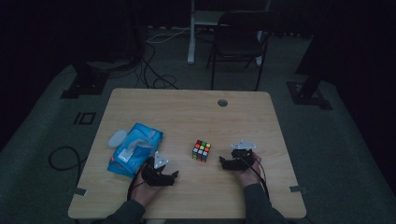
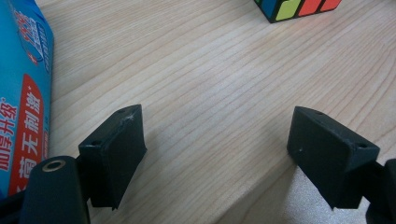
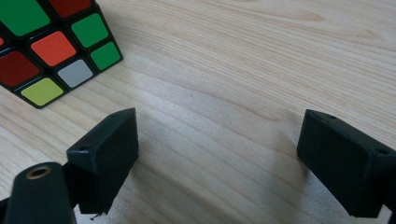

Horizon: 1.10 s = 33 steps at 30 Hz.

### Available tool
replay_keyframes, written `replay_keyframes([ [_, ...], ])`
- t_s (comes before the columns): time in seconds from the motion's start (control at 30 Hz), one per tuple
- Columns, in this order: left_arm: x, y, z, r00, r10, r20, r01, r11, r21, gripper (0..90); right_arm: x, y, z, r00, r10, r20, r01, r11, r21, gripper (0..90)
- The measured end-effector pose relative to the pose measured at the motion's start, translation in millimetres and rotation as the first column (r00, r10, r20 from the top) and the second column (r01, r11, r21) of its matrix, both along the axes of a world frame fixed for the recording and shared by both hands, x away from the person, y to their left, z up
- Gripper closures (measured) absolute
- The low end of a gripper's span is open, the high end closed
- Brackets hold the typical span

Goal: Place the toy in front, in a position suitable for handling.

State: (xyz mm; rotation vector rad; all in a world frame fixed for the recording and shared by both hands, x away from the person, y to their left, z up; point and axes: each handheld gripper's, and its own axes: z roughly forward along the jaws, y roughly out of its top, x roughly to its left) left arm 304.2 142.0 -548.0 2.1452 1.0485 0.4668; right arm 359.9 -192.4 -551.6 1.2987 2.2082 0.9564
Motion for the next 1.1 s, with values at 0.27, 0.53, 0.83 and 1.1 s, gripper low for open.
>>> replay_keyframes([
  [0.27,-5.8,2.8,6.1,1.0,0.004,-0.002,-0.004,0.9993,0.037,34.0,-1.6,0.4,0.7,0.9999,0.012,0.001,-0.012,0.9999,0.002,17.2],
  [0.53,-4.3,12.0,11.9,0.9998,0.021,0.005,-0.021,0.9997,0.015,35.2,-8.6,9.4,5.5,0.9971,0.072,0.023,-0.073,0.9971,0.022,25.3],
  [0.83,2.4,11.7,9.0,0.9997,0.026,0.002,-0.026,0.9993,0.028,35.7,-13.9,34.7,28.5,0.9648,0.24,0.107,-0.248,0.9662,0.07,16.7],
  [1.1,5.1,10.3,6.2,0.9996,0.026,-0.008,-0.026,0.9991,0.032,35.7,3.7,50.8,24.7,0.9489,0.295,0.112,-0.306,0.946,0.105,13.1],
])
